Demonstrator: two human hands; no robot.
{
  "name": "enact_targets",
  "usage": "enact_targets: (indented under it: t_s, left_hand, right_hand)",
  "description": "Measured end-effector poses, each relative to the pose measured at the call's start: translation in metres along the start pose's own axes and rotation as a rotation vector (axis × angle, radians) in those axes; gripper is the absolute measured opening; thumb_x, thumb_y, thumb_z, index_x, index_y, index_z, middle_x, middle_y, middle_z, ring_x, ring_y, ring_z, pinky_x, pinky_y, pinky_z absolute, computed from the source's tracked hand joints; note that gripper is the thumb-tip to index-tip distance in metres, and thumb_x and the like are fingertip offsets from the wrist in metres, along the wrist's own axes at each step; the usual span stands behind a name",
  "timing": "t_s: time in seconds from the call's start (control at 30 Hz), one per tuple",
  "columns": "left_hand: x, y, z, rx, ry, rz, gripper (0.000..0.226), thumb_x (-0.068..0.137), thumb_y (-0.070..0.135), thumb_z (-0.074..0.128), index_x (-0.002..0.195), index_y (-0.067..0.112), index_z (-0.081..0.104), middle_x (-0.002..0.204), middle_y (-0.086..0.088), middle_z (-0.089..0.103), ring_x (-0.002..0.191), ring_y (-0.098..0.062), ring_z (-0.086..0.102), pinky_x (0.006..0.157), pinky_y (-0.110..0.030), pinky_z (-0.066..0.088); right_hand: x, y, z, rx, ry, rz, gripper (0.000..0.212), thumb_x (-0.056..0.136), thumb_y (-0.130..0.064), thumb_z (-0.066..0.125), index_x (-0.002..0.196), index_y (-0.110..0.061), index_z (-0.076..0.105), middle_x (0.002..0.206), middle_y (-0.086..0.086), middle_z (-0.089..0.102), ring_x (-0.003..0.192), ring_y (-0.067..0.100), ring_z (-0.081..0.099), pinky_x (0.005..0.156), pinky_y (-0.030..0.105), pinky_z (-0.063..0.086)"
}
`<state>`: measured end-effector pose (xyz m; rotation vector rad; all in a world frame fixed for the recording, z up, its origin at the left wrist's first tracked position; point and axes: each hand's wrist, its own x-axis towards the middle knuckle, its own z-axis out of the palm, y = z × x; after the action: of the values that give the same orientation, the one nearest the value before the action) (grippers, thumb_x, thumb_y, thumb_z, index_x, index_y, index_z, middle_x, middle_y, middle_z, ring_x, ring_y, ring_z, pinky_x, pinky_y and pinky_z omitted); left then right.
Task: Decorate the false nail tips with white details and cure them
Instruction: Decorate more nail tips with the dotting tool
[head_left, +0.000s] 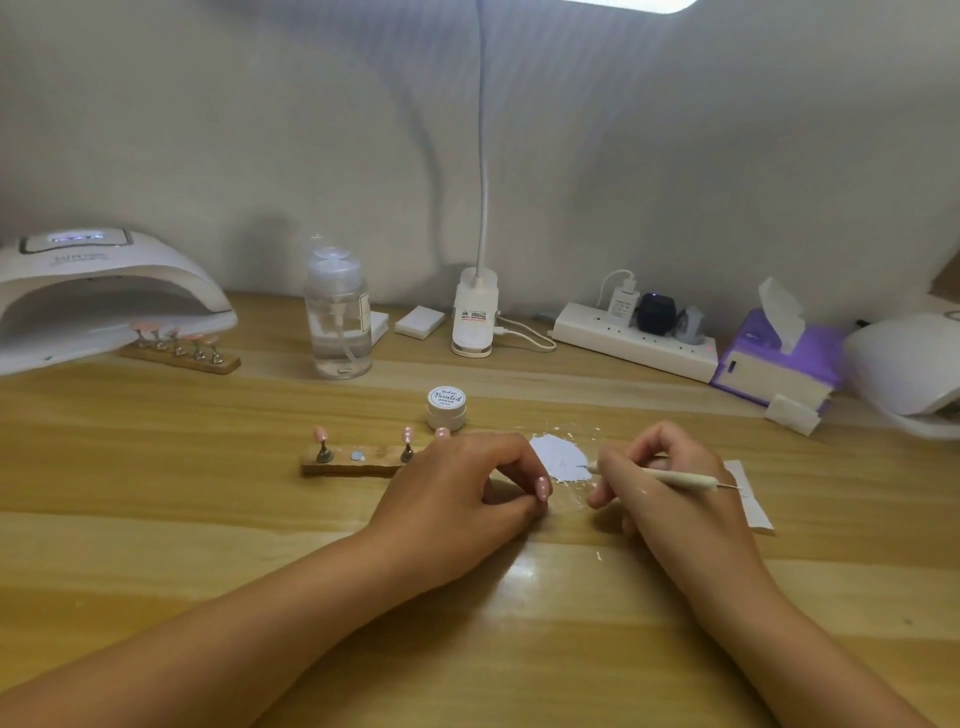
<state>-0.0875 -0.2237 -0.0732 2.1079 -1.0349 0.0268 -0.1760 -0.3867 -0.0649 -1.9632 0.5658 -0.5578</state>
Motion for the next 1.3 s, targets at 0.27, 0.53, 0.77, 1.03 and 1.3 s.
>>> enact_targets:
  t_s: [0.27, 0.53, 0.77, 1.03, 1.3]
  left_hand:
    - [0.001, 0.0, 0.001, 0.009, 0.005, 0.003, 0.014, 0.086, 0.031, 0.071, 0.078, 0.039, 0.063, 0.076, 0.039, 0.059, 0.065, 0.006, 0.058, 0.109, -0.03, 0.019]
    - [0.0, 0.001, 0.0, 0.038, 0.006, 0.0, 0.011, 0.085, 0.033, 0.07, 0.079, 0.04, 0.063, 0.086, 0.034, 0.063, 0.066, 0.002, 0.058, 0.087, -0.004, 0.015]
    - [0.0, 0.001, 0.0, 0.031, 0.003, 0.01, 0.013, 0.085, 0.031, 0.07, 0.079, 0.041, 0.062, 0.088, 0.033, 0.064, 0.066, 0.004, 0.058, 0.093, -0.007, 0.017]
    - [0.0, 0.001, -0.002, 0.014, -0.016, 0.007, 0.016, 0.085, 0.03, 0.072, 0.077, 0.041, 0.063, 0.077, 0.039, 0.059, 0.065, 0.007, 0.059, 0.088, -0.006, 0.017]
    - [0.0, 0.001, -0.001, 0.036, -0.005, 0.023, 0.018, 0.084, 0.03, 0.071, 0.076, 0.042, 0.06, 0.076, 0.042, 0.057, 0.066, 0.009, 0.057, 0.087, -0.01, 0.025]
  right_hand:
    - [0.0, -0.001, 0.002, -0.095, -0.027, 0.007, 0.017, 0.081, -0.028, 0.064, 0.076, -0.014, 0.055, 0.061, -0.007, 0.072, 0.063, 0.001, 0.065, 0.069, 0.034, 0.048]
    - [-0.001, -0.001, 0.002, -0.095, -0.02, -0.013, 0.02, 0.086, -0.032, 0.065, 0.078, -0.016, 0.055, 0.063, -0.009, 0.072, 0.062, 0.0, 0.065, 0.071, 0.036, 0.049]
    - [0.0, -0.001, 0.001, -0.085, -0.041, -0.022, 0.021, 0.086, -0.034, 0.066, 0.079, -0.017, 0.055, 0.065, -0.008, 0.073, 0.064, 0.002, 0.066, 0.076, 0.038, 0.053]
    - [-0.001, -0.004, -0.001, 0.2, 0.071, -0.042, 0.023, 0.09, -0.04, 0.066, 0.088, -0.019, 0.056, 0.072, 0.0, 0.074, 0.052, 0.006, 0.056, 0.052, 0.03, 0.042]
    - [-0.018, -0.013, 0.015, 0.419, -0.035, 0.072, 0.024, 0.081, -0.013, 0.066, 0.066, -0.016, 0.047, 0.047, 0.005, 0.054, 0.037, 0.01, 0.036, 0.035, 0.018, 0.029]
